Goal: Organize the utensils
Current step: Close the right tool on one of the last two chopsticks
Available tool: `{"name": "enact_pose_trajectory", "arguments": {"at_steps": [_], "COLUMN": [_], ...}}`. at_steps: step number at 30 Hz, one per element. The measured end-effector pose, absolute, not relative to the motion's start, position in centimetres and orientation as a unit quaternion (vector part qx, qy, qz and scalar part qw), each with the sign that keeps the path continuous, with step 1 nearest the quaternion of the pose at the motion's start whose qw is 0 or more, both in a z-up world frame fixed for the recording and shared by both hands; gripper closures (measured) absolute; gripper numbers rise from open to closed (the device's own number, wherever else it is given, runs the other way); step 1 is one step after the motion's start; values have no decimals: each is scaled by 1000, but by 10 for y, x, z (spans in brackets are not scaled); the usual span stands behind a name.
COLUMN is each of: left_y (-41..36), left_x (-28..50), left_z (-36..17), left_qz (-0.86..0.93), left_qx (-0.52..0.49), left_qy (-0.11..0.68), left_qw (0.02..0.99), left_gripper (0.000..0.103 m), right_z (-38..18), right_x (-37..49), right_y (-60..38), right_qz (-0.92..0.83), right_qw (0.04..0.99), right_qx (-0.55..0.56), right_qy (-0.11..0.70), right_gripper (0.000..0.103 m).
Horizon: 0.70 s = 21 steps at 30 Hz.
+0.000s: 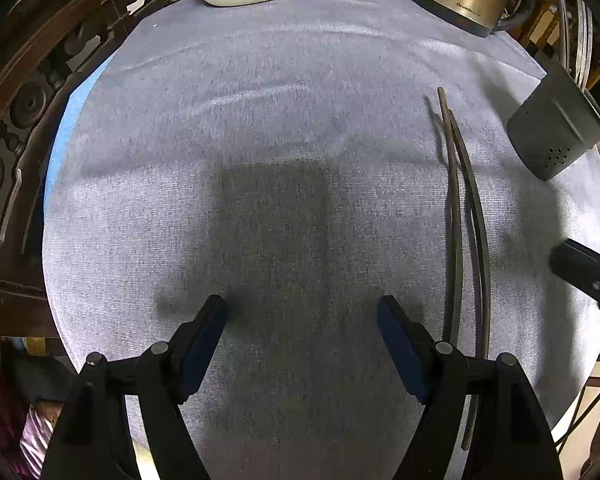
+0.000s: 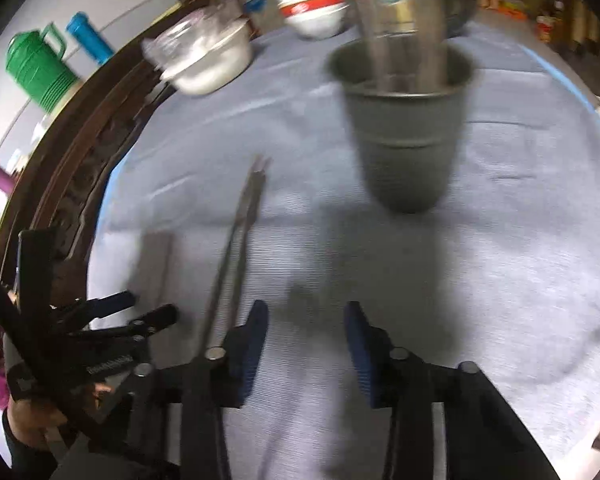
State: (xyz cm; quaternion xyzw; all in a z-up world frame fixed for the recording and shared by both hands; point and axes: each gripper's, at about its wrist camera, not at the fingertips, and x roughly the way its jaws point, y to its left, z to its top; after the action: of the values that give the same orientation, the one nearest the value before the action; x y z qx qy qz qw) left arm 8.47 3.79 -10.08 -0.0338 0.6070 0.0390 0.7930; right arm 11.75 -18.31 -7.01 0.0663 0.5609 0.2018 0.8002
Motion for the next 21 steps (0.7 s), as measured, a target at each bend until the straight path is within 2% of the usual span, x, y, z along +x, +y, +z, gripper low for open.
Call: {"name": "enact_pose_trajectory", "arguments": {"at_steps": [5, 7, 11, 16, 21], "left_y": [43, 46, 59, 55, 58], "left_x": [80, 81, 81, 78, 80], "left_z": [-99, -100, -105, -109, -108], "left_qz": [38, 37, 35, 35, 30], "left_qx": [-37, -37, -40, -39, -53], "left_qy": [606, 606, 604, 605, 609], "left_qw": [793, 794, 795, 795, 791], "left_gripper": [25, 25, 25, 25, 25], "right_z": [-84, -90, -102, -104, -101], "right_x": [132, 138, 147, 148, 149], "right_y": [-149, -139, -123, -110, -112], "right_qz": [222, 222, 219, 226, 227], "right_qw": [777, 768, 761, 756, 751], "right_qx": [67, 63, 49, 20, -23], "right_qy": [586, 597, 609, 614, 619], "right_gripper": [67, 73, 78, 93, 96]}}
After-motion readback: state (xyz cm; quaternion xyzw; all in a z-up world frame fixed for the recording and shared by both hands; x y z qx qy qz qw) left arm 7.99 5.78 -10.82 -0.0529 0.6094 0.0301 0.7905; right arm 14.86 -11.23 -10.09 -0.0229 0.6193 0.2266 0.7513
